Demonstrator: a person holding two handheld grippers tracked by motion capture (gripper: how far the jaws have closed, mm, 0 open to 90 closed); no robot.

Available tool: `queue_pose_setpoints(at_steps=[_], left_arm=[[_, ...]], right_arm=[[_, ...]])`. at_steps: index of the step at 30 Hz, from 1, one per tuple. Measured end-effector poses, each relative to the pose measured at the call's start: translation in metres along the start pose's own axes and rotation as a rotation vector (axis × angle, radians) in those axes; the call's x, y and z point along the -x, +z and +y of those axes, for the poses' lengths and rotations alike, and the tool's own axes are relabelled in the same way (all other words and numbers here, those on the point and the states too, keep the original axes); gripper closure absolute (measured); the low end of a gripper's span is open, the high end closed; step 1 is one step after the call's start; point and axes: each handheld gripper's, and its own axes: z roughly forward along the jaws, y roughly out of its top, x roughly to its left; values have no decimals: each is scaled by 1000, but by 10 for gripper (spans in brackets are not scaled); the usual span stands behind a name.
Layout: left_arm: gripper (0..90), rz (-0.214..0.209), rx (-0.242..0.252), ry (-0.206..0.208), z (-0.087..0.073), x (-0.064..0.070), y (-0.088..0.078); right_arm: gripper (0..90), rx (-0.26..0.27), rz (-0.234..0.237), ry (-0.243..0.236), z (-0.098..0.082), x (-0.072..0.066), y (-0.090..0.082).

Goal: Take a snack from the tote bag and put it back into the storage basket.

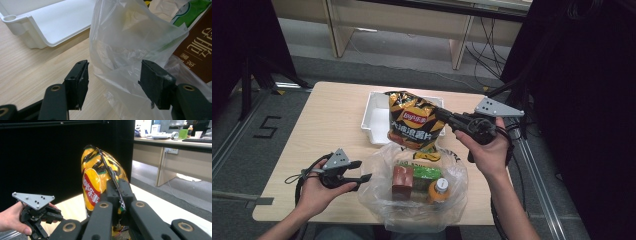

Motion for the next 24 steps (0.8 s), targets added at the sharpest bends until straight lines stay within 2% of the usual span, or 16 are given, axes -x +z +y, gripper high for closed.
queue_pose_setpoints(at_steps=[6,9,13,14,15,19,24], left_arm=[[393,6,17,-6,0,0,-1],[393,2,20,-15,1,1,-3],[392,8,22,-6,2,0,-6],[392,7,23,-7,2,0,-6],[391,7,27,-14,1,1,-6],[390,6,28,-13,1,0,-6],[390,4,27,-30,1,1,-7]], right_arm=[[900,14,-6,-19,8,1,1],[900,11,-2,2,9,1,2],[900,17,-13,-6,12,3,3],[900,28,-12,-22,14,4,4],[900,13,-11,5,15,2,3],[900,35,-19,-22,19,5,6],[900,28,-15,-12,23,4,9]])
